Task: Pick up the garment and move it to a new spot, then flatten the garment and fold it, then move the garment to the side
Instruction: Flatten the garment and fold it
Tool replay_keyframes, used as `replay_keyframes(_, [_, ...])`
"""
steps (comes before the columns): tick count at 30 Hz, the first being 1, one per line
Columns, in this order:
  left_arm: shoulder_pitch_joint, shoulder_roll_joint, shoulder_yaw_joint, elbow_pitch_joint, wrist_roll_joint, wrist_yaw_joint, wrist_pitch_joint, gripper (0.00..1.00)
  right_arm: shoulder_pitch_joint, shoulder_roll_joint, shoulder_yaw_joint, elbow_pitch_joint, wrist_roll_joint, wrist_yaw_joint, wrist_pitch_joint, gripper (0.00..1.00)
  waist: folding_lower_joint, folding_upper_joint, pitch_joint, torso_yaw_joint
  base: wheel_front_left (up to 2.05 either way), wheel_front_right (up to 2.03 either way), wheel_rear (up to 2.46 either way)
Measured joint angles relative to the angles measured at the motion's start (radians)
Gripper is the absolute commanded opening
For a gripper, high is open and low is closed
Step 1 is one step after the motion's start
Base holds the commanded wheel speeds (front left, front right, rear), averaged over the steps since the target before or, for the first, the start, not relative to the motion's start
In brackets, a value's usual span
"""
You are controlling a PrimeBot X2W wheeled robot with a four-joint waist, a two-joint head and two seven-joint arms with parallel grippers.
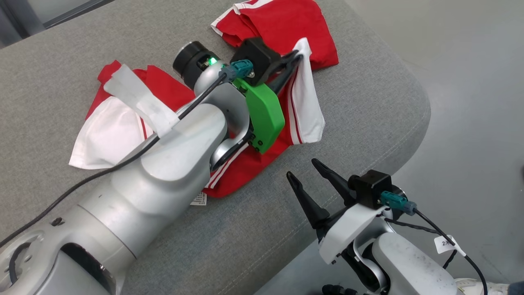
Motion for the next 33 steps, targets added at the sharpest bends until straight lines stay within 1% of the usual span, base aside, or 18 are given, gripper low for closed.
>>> replay_keyframes(1, [0.003,0.001,-0.015,-0.001,-0.017,-0.012,0.007,0.96,0.0,0.0,0.001,0.003,0.0,0.0,0.0,1.0,0.0,0.0,0.001,0.0,0.0,0.0,0.0])
replay_keyframes(2, [0.01,0.001,-0.028,-0.007,-0.037,-0.022,0.014,1.0,0.0,0.0,0.002,0.005,0.001,0.002,0.0,1.0,0.0,0.0,0.003,0.0,0.0,0.0,0.0])
replay_keyframes(6, [0.056,0.001,-0.071,-0.046,-0.122,-0.041,0.031,1.0,-0.001,0.005,0.012,0.015,0.002,0.017,0.0,1.0,0.0,0.0,0.012,0.0,0.0,0.0,0.0])
replay_keyframes(8, [0.069,0.003,-0.083,-0.066,-0.159,-0.042,0.037,1.0,-0.005,0.006,0.018,0.02,0.002,0.024,0.0,1.0,0.0,0.0,0.012,-0.001,0.0,0.0,0.0])
replay_keyframes(14, [0.046,0.004,-0.086,-0.133,-0.214,-0.045,0.035,1.0,-0.04,0.002,0.02,0.041,0.001,0.036,0.001,1.0,0.0,0.0,-0.006,0.001,0.0,0.0,0.0])
replay_keyframes(16, [0.016,0.002,-0.085,-0.182,-0.23,-0.045,0.034,1.0,-0.04,-0.017,-0.001,0.042,0.001,0.033,0.001,1.0,0.0,0.0,-0.01,0.008,0.0,0.0,0.0])
replay_keyframes(18, [0.002,-0.001,-0.08,-0.221,-0.263,-0.045,0.025,1.0,-0.04,-0.057,-0.031,0.047,0.001,0.024,0.001,1.0,0.0,0.0,-0.012,0.021,0.0,0.0,0.0])
replay_keyframes(21, [0.004,-0.001,-0.077,-0.243,-0.296,-0.04,0.025,1.0,-0.041,-0.123,-0.084,0.053,-0.002,0.006,0.0,1.0,0.0,0.0,-0.014,0.049,0.0,0.0,0.0])
replay_keyframes(24, [0.019,-0.002,-0.042,-0.245,-0.327,0.014,0.011,1.0,-0.051,-0.186,-0.14,0.053,-0.002,-0.011,0.0,1.0,0.0,0.0,-0.015,0.082,0.0,0.0,0.0])
replay_keyframes(27, [0.078,0.001,-0.006,-0.223,-0.345,0.072,-0.011,1.0,-0.078,-0.247,-0.17,0.064,-0.013,-0.02,0.001,1.0,0.0,0.0,-0.016,0.119,0.0,0.0,0.0])
replay_keyframes(30, [0.168,0.001,0.0,-0.19,-0.364,0.128,-0.011,1.0,-0.084,-0.296,-0.184,0.085,-0.016,-0.019,0.003,1.0,0.0,0.0,-0.018,0.158,0.0,0.0,0.0])
replay_keyframes(33, [0.248,0.003,-0.01,-0.168,-0.373,0.16,-0.008,1.0,-0.084,-0.33,-0.184,0.112,-0.016,-0.011,0.024,1.0,0.0,0.0,-0.022,0.198,0.0,0.0,0.0])
